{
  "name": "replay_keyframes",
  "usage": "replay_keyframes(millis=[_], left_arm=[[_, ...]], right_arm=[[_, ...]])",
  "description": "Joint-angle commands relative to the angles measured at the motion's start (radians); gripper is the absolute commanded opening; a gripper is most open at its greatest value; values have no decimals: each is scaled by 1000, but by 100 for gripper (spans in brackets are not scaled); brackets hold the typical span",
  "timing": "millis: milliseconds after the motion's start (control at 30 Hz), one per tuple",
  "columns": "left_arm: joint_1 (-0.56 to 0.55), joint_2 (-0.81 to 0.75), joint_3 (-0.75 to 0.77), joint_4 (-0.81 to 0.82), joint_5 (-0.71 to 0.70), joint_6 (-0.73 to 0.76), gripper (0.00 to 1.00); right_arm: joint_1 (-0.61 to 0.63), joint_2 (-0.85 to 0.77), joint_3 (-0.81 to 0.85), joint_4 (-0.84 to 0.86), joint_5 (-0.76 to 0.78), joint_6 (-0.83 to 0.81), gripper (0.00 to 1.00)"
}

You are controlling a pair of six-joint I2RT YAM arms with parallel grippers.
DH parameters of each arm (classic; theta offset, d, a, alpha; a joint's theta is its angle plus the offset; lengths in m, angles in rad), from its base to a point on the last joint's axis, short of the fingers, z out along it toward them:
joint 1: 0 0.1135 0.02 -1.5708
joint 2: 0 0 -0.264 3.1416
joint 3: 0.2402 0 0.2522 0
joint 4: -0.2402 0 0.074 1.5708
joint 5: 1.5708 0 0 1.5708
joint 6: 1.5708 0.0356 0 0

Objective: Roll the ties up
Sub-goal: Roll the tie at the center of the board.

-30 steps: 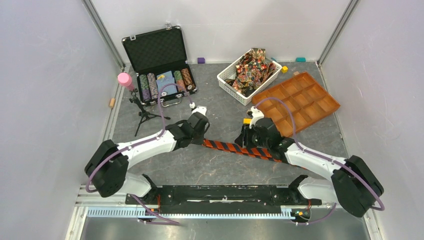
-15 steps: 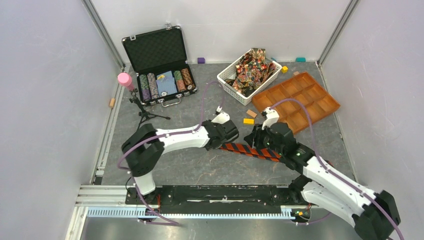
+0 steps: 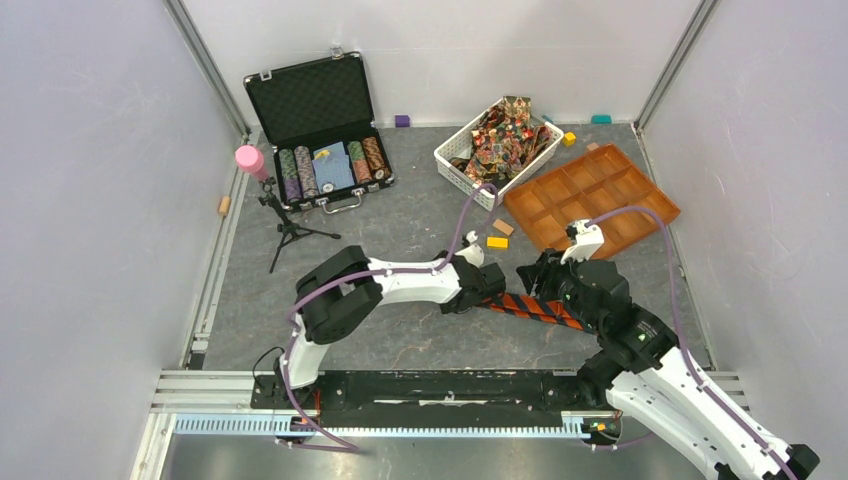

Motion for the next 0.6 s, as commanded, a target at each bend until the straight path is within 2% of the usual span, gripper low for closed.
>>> replay_keyframes(millis=[0, 167, 567], left_arm=[[-26, 55, 71, -45, -45, -6, 8], [-44, 103, 115, -67, -44, -9, 12], [-71, 114, 148, -70, 12, -39, 40]], right_arm=[[-2, -12, 37, -54, 61, -18, 49], [-2, -23, 14, -55, 57, -10, 49], [-2, -34, 29, -71, 60, -14, 50]])
